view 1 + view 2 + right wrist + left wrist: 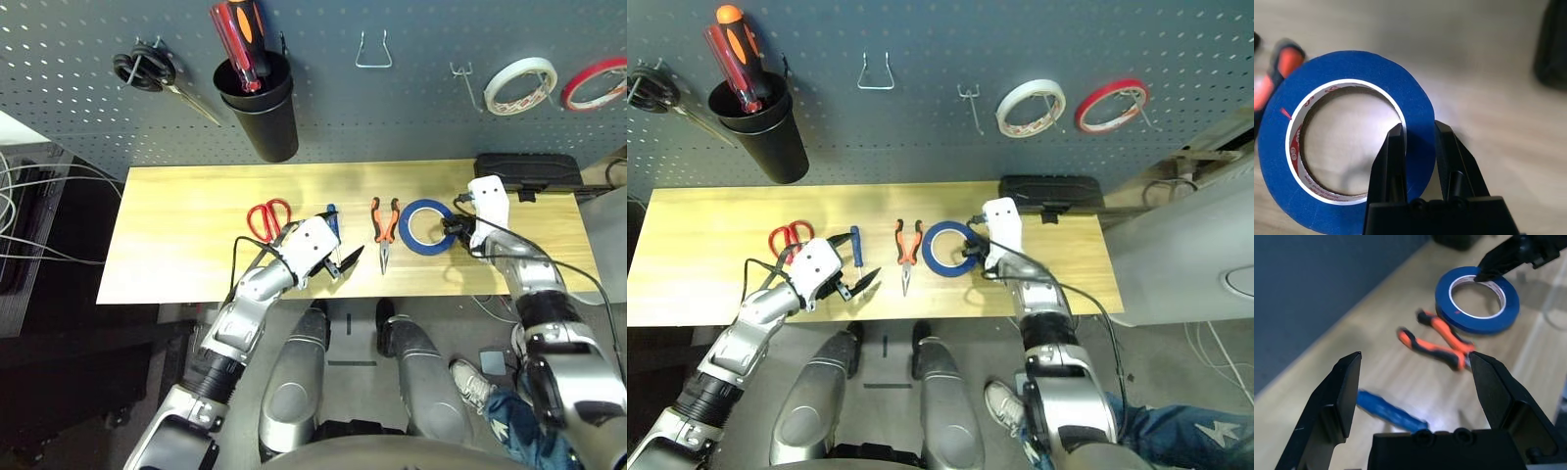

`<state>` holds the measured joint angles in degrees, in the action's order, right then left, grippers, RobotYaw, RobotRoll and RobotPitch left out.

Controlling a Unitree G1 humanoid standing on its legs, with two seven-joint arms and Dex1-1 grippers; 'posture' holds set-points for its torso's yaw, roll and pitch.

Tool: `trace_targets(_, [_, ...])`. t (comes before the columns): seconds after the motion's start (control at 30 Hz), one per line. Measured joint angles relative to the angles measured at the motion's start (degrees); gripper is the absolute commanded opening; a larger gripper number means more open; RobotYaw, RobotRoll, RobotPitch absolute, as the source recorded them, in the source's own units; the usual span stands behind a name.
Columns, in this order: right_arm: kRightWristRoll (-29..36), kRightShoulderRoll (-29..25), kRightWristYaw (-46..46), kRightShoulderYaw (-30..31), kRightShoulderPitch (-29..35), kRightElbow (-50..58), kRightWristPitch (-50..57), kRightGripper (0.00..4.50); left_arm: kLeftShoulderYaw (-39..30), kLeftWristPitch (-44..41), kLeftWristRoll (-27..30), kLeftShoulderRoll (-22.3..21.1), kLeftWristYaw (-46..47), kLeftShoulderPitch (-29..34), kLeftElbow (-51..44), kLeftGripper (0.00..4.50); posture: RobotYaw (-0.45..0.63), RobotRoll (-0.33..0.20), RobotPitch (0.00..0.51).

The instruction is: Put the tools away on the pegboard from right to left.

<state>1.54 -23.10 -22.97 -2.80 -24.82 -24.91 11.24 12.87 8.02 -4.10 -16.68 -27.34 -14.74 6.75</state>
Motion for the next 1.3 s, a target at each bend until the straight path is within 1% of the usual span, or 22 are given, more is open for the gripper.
trace_targets(0.17, [-0.70,-2.24,1.93,-1.10,3.10,8.36,-8.12,0.72,-1.75,4.41,1.01,0.56,0.95,-1.57,0.04,4.50,0.10,0.000,0.259])
trace_targets(0.3, [-1.82,-2.20,3.15,-1.05,3.88,10.52,-14.05,0.72,-1.86,6.67,1.68,1.16,1.02,-2.09,0.03,4.50,0.10,0.000,0.253])
trace_targets(0.5, [-2.60,-1.37,3.85,-0.54,3.80,11.04,-21.69,0.72,-1.88,8.06,2.16,1.30,0.79,-3.89,0.06,4.50,0.10,0.000,0.250])
trace_targets(0.73, [-2.64,-1.35,3.85,-0.51,3.09,11.11,-27.29,0.72,-2.58,8.51,2.39,1.27,0.49,-5.10,0.59,4.50,0.10,0.000,0.252])
trace_targets(0.9, [-2.64,-1.38,4.72,-0.58,1.35,11.12,-29.52,0.72,-2.59,8.58,2.39,1.31,0.29,-5.07,0.72,4.50,0.10,0.000,0.253])
trace_targets(1.3, [-2.63,-1.66,4.35,-0.54,-0.04,12.50,-34.24,0.72,-2.75,8.65,2.39,1.29,0.23,-5.08,0.77,4.50,0.10,0.000,0.254])
